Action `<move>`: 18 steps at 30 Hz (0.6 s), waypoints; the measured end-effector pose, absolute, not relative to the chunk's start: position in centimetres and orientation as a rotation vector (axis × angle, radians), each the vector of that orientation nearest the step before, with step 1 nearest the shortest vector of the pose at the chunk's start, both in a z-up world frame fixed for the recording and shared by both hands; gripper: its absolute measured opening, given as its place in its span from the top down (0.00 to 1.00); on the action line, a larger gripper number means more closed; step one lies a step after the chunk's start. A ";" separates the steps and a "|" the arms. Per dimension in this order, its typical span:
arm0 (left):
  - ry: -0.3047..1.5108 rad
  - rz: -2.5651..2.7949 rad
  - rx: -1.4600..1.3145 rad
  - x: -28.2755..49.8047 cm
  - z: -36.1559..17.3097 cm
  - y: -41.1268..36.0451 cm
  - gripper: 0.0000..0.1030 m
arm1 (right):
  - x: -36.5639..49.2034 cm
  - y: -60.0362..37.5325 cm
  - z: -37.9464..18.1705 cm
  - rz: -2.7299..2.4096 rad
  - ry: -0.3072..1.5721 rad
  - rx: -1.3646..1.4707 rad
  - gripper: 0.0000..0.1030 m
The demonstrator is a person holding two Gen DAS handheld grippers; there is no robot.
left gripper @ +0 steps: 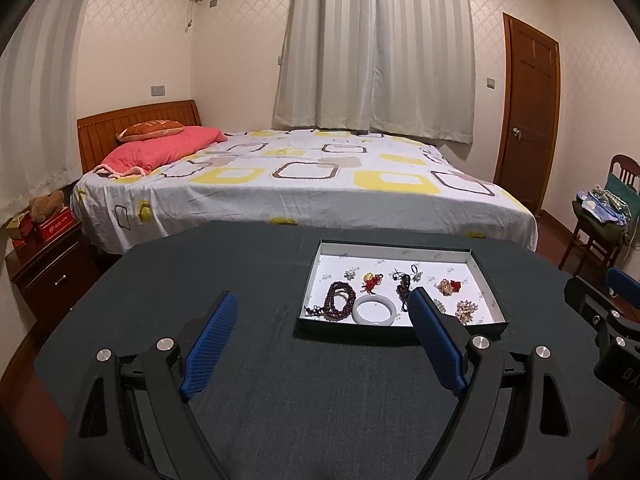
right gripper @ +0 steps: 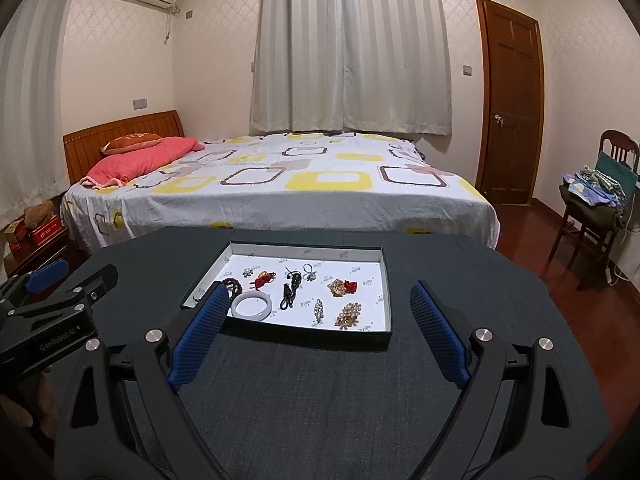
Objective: Organize jewelry
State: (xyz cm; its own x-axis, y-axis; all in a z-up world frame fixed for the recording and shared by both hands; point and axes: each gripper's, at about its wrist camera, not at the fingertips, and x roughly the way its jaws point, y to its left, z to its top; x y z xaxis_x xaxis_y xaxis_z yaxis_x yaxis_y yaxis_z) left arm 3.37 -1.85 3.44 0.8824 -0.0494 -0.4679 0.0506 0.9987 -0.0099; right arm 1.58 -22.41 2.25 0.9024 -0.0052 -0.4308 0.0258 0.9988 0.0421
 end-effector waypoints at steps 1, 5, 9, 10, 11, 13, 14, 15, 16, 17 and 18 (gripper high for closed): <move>0.487 -0.052 0.004 3.4 3.4 -1.8 0.18 | 1.6 -22.4 2.3 -0.016 0.443 0.046 0.13; 0.486 -0.049 0.005 3.4 3.4 -1.8 0.18 | 1.5 -22.3 2.3 -0.017 0.442 0.042 0.13; 0.486 -0.048 0.005 3.3 3.5 -1.7 0.18 | 1.5 -22.3 2.3 -0.019 0.442 0.041 0.13; 0.486 -0.047 0.005 3.3 3.5 -1.7 0.18 | 1.5 -22.3 2.3 -0.018 0.442 0.041 0.13; 0.486 -0.046 0.005 3.3 3.5 -1.7 0.18 | 1.5 -22.3 2.3 -0.019 0.442 0.040 0.13; 0.491 -0.046 0.005 3.3 3.6 -1.7 0.18 | 1.5 -22.3 2.3 -0.018 0.445 0.040 0.13; 0.491 -0.045 0.003 3.3 3.6 -1.7 0.18 | 1.5 -22.3 2.3 -0.018 0.444 0.040 0.13; 0.489 -0.044 0.002 3.2 3.7 -1.6 0.18 | 1.5 -22.3 2.4 -0.018 0.445 0.040 0.13; 0.488 -0.042 0.002 3.2 3.7 -1.6 0.18 | 1.5 -22.4 2.4 -0.017 0.444 0.039 0.13; 0.487 -0.040 0.002 3.2 3.8 -1.5 0.18 | 1.5 -22.4 2.4 -0.018 0.445 0.039 0.13; 0.484 -0.039 0.002 3.2 3.8 -1.6 0.18 | 1.5 -22.4 2.4 -0.018 0.444 0.039 0.13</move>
